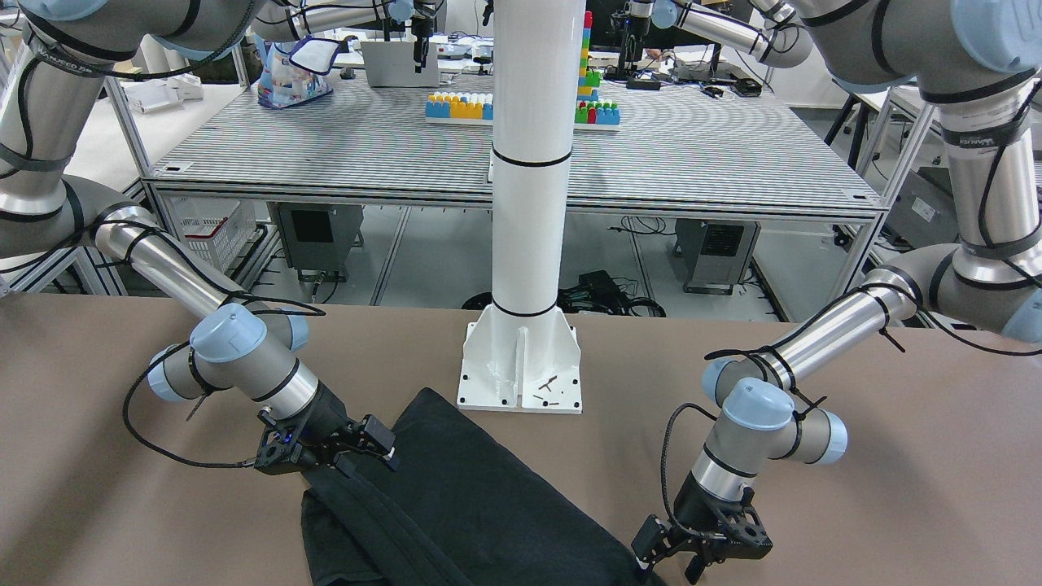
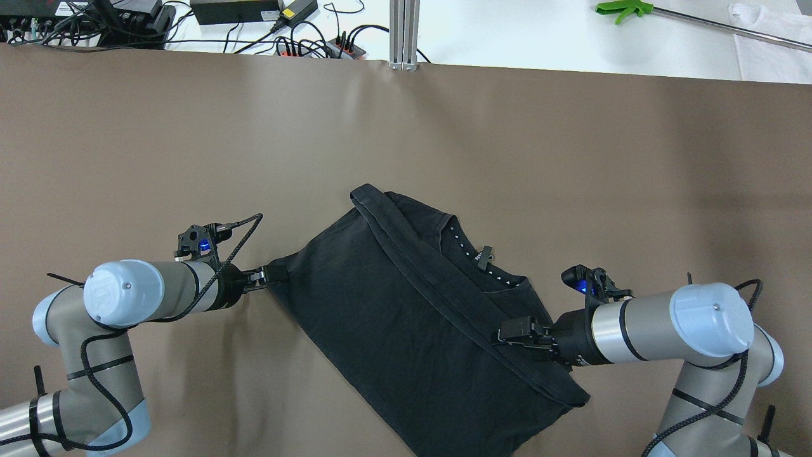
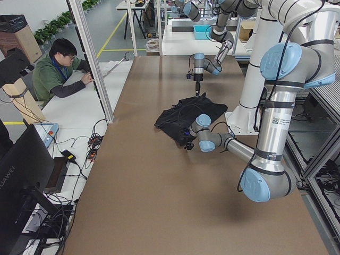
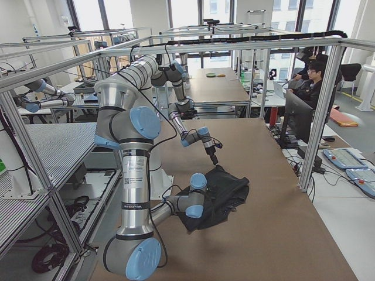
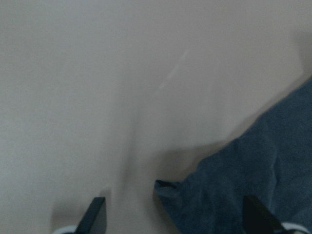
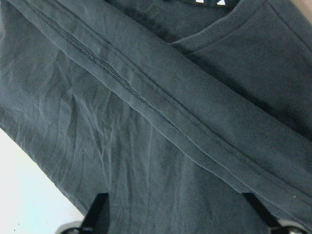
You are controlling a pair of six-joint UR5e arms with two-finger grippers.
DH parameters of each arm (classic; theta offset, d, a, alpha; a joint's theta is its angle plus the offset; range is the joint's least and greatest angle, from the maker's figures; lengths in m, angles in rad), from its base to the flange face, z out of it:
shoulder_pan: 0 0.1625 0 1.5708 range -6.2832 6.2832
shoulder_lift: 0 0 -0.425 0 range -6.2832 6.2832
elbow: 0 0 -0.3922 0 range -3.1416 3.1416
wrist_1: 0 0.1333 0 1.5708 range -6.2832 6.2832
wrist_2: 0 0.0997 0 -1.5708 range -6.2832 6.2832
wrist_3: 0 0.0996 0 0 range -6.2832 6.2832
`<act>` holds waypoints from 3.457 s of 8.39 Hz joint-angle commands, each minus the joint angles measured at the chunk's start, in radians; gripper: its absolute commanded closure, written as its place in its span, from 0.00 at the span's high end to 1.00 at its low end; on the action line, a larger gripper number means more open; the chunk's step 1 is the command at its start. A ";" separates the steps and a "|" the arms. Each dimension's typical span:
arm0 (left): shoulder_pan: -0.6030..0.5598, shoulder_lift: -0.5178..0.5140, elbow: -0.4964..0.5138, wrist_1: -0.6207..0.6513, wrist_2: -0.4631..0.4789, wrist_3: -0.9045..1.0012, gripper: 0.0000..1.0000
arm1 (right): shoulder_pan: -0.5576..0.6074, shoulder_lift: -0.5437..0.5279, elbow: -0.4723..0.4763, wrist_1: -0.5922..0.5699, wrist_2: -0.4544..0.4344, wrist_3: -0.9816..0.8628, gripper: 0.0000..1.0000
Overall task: Fold clothes
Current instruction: 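Hold the corner with the left gripper while the right gripper holds its edge, then lift the corner with the left gripper and fold it over toward the right gripper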
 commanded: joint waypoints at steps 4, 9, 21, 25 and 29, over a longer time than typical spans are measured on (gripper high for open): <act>0.014 -0.027 0.016 0.003 0.013 -0.034 0.48 | -0.001 -0.001 -0.005 0.000 0.000 -0.001 0.94; 0.012 -0.059 0.013 0.008 0.010 -0.032 0.00 | 0.001 -0.001 -0.005 0.000 -0.002 -0.001 0.94; -0.235 -0.591 0.603 0.009 0.010 0.150 0.00 | 0.001 -0.006 -0.005 0.002 -0.054 0.002 0.94; -0.232 -0.710 0.750 0.003 0.096 0.153 0.05 | -0.001 -0.004 -0.004 0.014 -0.054 0.001 0.94; -0.242 -0.700 0.751 0.002 0.137 0.161 1.00 | -0.020 0.000 -0.002 0.014 -0.150 -0.001 0.94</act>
